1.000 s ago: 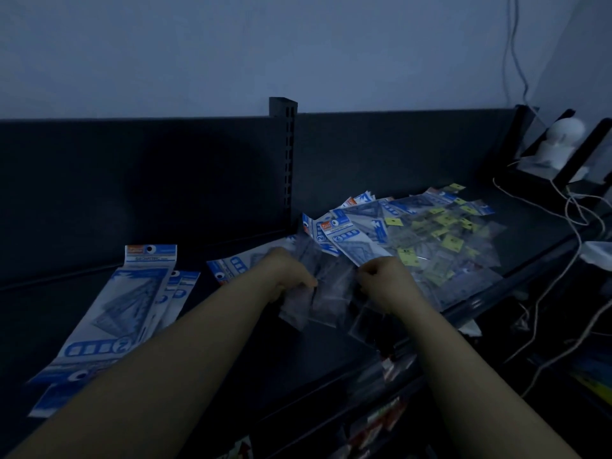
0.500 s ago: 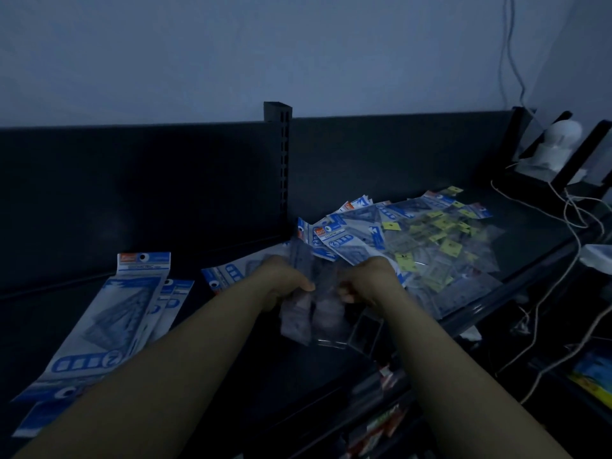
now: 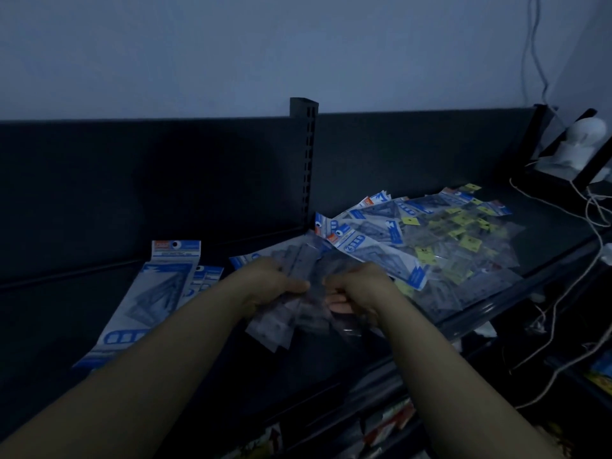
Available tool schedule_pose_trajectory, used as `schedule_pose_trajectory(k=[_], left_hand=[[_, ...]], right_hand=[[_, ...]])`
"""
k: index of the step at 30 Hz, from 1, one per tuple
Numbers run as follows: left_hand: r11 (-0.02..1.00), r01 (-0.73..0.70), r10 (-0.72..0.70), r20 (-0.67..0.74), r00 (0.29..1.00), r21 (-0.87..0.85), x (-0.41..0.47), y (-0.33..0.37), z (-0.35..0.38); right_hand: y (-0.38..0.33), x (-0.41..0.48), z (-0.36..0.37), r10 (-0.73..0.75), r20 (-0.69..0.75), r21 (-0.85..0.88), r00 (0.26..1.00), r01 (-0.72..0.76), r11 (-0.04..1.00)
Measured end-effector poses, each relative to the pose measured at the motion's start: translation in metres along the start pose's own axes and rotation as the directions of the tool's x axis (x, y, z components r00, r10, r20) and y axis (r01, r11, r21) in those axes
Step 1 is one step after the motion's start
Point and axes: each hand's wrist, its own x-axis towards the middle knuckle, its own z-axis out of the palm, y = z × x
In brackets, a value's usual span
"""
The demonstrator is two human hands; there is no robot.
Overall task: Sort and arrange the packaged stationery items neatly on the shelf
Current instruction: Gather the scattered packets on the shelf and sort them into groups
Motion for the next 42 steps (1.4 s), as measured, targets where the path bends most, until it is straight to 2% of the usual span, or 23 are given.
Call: schedule_pose_trajectory(k=[5,9,13,17,21,25,29,36,42], left_hand=[[0.972,0.064,-0.059,0.030,0.998,-0.225,-0.026,-0.023,-0.007],[0.980,0.001,-0.014,-0.065,0.998,-0.199,-0.034,-0.039,-0.006],[0.979,-0.075,0.048,-0.141,0.989,-0.192,-0.050,-0.043,0.001],[0.940,-0.029,-0.019,-0.136,0.990,-0.340,-0.063,-0.045,0.005],[0.945,0.032,-0.095,-0.182,0.979,-0.325,-0.070,-0.044,0.008],[0.921,0.054,-0.139,-0.198,0.970,-0.385,-0.077,-0.037,0.012],[0.906,-0.019,-0.107,-0.273,0.956,-0.422,-0.083,-0.039,0.020],[0.915,-0.240,0.072,-0.453,0.889,-0.325,-0.112,-0.052,0.002],[0.870,-0.301,0.050,-0.537,0.842,-0.391,-0.159,-0.074,-0.041]], right_hand=[[0.014,-0.016,0.027,-0.072,-0.017,0.035,0.997,0.072,0.997],[0.019,-0.033,0.048,-0.059,0.031,0.155,0.998,0.054,0.986],[0.023,-0.047,0.055,-0.118,0.051,0.173,0.992,0.107,0.979],[0.020,-0.058,0.050,-0.180,0.044,0.087,0.983,0.176,0.981],[0.021,-0.062,0.046,-0.213,0.005,-0.036,0.977,0.213,0.976],[0.018,-0.066,0.038,-0.222,0.050,-0.034,0.974,0.224,0.974],[0.026,-0.063,0.038,-0.271,0.038,-0.030,0.962,0.272,0.962],[0.023,-0.074,0.052,-0.401,0.158,0.085,0.902,0.392,0.916],[0.004,-0.101,0.101,-0.528,0.298,0.008,0.795,0.551,0.834]])
